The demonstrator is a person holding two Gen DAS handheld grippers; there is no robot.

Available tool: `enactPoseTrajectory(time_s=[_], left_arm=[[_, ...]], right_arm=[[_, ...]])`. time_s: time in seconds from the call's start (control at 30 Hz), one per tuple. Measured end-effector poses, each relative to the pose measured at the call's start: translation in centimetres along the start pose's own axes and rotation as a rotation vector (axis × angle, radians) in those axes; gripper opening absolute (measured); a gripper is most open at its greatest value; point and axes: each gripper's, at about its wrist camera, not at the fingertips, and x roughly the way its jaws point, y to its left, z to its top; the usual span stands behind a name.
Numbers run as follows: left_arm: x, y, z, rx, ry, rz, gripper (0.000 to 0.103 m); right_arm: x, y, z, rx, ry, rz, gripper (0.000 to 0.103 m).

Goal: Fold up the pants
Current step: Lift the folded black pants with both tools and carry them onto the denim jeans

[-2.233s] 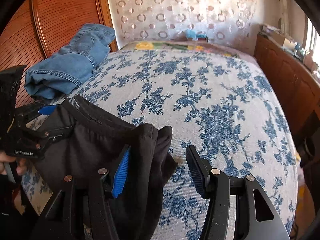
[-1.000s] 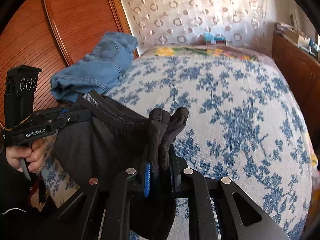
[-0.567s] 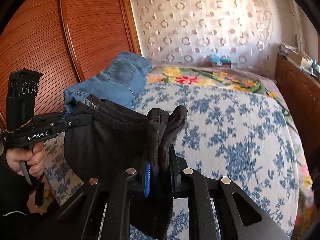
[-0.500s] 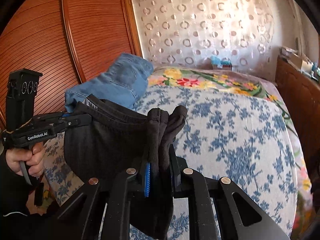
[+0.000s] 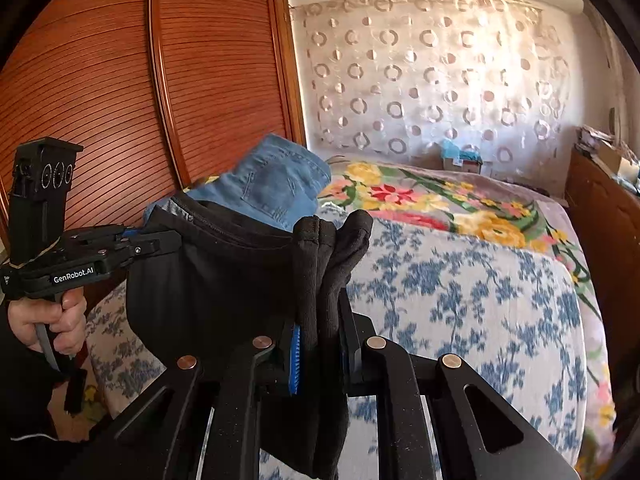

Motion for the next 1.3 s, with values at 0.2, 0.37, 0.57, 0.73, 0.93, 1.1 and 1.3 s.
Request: enactPoseTrajectory(time_s=[0.2, 0.37, 0.57, 0.73, 0.93, 1.1, 1.3], left_arm=[[0.3, 1.3, 1.7, -0.017, -0.011, 0.025, 0.018], [1.0, 2.6, 3.0, -0.027, -0.011, 0.048, 0.018], [1.6, 4.1, 4.2, -0.048, -0.015, 0.066, 0.018], [1.3, 5.4, 3.9, -0.094, -0.037, 0.087, 0.018], [1.4, 8.4, 3.8, -0.16, -0.056, 0.158, 0.018], [1.3, 10.2, 3.8, -0.201, -0.068, 0.188, 0.018], [2.1, 12.7, 3.3, -0.255, -0.052, 0.214, 0.018]], right_arm=[[2.0, -0.7, 2.6, -0.025, 0.004, 0.018, 0.014], [4.1, -1.4, 4.9, -0.042, 0.002, 0.03, 0.014], [6.8, -2.3, 6.3, -0.052, 0.008, 0.049, 0.014], [9.5, -2.7, 8.5, -0.085, 0.02, 0.065, 0.014], [13.8, -1.5, 12.2, -0.19, 0.018, 0.113, 0.014], [18.7, -0.6, 15.2, -0.283, 0.033, 0.122, 0.014], [23.6, 1.0, 17.3, -0.374, 0.054, 0.127, 0.014]])
